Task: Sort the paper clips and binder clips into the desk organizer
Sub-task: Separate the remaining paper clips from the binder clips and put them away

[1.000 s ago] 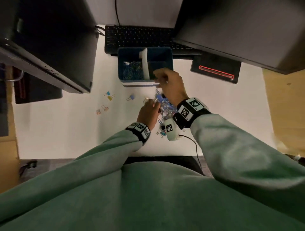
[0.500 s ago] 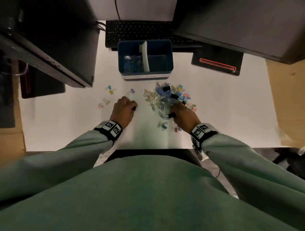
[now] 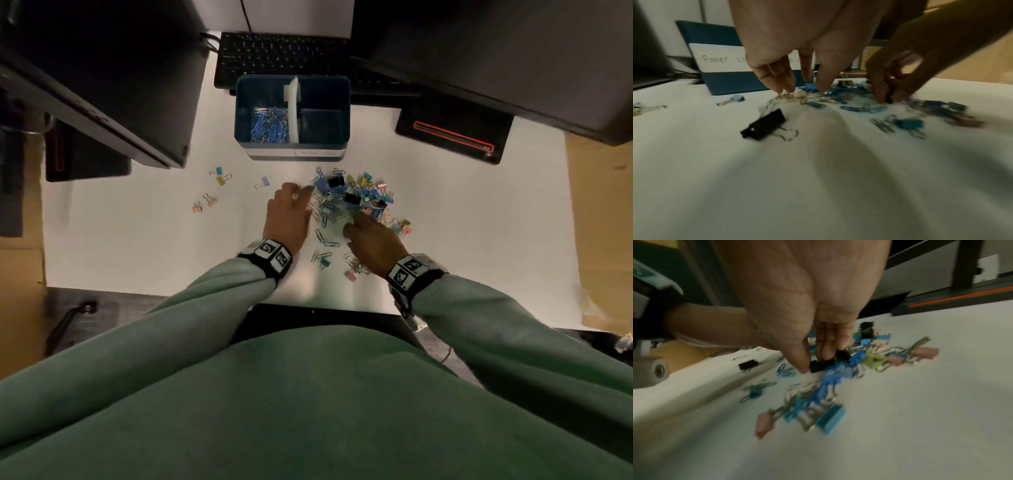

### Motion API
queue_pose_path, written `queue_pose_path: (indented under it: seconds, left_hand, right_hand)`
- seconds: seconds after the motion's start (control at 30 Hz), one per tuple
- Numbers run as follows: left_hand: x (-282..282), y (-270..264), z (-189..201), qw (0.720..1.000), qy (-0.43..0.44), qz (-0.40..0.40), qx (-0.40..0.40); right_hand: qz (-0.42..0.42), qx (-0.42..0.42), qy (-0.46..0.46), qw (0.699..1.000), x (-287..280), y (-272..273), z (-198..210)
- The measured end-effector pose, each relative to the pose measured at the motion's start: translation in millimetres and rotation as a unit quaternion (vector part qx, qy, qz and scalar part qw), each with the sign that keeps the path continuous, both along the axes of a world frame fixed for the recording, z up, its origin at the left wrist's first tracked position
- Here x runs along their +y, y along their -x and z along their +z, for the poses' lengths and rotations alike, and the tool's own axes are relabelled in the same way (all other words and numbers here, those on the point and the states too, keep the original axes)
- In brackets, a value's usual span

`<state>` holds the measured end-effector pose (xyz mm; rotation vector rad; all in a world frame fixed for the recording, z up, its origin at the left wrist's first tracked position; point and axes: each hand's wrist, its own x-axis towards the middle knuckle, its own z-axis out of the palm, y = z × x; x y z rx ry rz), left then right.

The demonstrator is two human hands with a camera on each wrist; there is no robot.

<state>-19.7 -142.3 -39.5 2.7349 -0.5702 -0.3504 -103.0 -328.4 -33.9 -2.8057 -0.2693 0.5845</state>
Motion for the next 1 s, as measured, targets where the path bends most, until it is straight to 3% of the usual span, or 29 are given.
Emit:
queue_pose_path:
  seconds: [0.07,0.2,0.47,0.53,0.67,0.73,0.8,0.9,1.0]
  left_hand:
    - [-1.5,-17.9,-1.8,0.999,0.0,0.035,0.007]
    - [-4.7,-28.9,-2.8,0.999,-0.029,0.026,0.036]
    - [17.7,-30.3,-3.1,0.995,0.078,0.047,0.037]
    - [23.5,-30.9,0.8,0.992,0.098,0.05,0.06]
    - [39.7,-33.2,2.6,0.983,0.134,0.061,0.108]
    - [47.6,-33.2,-0.5,0.986,0.121,0.05,0.107]
    - [50.8,-32.3,-2.0,0.99,0.098,0.045,0.092]
    - [43.7,-30.1,-3.5,0.994,0.068,0.048,0.065]
    - [34.8,-28.0,-5.6,0.995,0.037,0.066,0.06]
  right_hand:
    - [-0.015,-0.007,-0.005,1.0,-6.5,-11.0,3.9]
    - [-0.044,-0.08,-0.063,0.994,11.6,-52.3,16.5]
    - [-0.069,0.005,-0.077,0.995,22.8,-93.5,3.1]
    - [-0.122,0.016,-0.156,0.98,11.5,-92.2,3.5]
    - [-0.269,0.013,-0.273,0.923,-19.6,-85.5,10.1]
    - [-0.314,-0.001,-0.254,0.915,-34.7,-84.4,9.7]
    - [-0.324,-0.014,-0.185,0.928,-46.7,-85.2,9.5]
    - [-0.257,-0.08,-0.075,0.96,-47.9,-87.0,10.6]
    - [-0.145,-0.12,-0.057,0.98,-16.0,-93.1,6.9]
